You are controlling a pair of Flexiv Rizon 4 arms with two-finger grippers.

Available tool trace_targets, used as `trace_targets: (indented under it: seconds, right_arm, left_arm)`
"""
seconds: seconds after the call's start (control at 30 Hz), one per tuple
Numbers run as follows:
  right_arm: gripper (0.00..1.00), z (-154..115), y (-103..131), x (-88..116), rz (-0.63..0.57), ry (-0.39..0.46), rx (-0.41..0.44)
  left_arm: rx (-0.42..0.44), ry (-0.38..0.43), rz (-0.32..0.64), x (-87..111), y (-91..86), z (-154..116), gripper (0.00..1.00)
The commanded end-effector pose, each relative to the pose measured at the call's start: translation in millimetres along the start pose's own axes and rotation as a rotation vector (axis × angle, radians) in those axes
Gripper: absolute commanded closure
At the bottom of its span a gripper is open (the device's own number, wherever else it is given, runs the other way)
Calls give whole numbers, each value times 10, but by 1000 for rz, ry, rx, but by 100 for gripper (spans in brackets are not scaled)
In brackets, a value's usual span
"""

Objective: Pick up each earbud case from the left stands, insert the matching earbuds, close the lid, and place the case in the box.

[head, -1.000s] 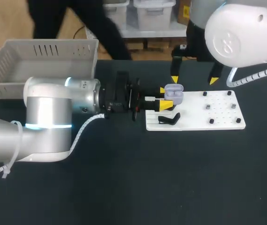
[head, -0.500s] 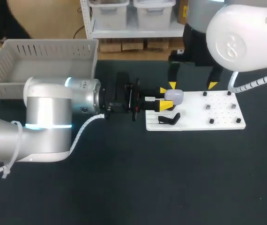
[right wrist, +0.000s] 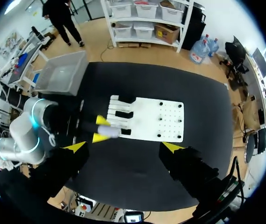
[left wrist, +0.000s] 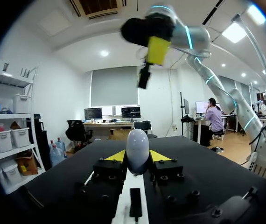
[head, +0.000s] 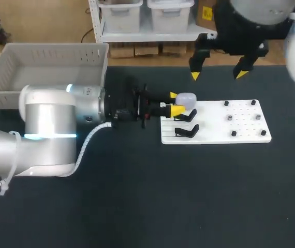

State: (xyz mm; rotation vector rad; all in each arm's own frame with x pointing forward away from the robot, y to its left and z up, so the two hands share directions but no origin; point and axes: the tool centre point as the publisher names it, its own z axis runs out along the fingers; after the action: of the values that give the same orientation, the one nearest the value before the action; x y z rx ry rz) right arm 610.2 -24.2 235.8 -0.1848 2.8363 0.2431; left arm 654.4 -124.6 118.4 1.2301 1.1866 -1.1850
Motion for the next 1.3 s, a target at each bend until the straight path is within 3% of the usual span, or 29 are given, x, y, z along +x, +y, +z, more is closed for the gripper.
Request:
trace_targets:
  seconds: [0.03, 0.37, 0.53, 0.57, 0.97, 1.3]
  right_arm:
    - [0, -213, -51, 510, 4, -203, -118]
    - [0, -227, -48, 525, 6, -215, -135]
    - [0, -227, -48, 525, 6, -215, -135]
    - [0, -227, -48, 525, 6, -215, -135]
    - [0, -227, -48, 525, 6, -215, -135]
    - [0, -227, -48, 525, 6, -215, -135]
  left_arm:
    - [-247, 38, -6, -259, -170, -361, 100]
    - [-586, 89, 92, -575, 206, -1239, 100]
    - [-747, 159, 121, -616, 440, -1714, 100]
    - [-779, 139, 109, -609, 505, -1844, 100]
    - [-1034, 291, 82, -297, 1205, -2846, 100]
    - [-1097, 442, 78, 60, 1880, -3411, 100]
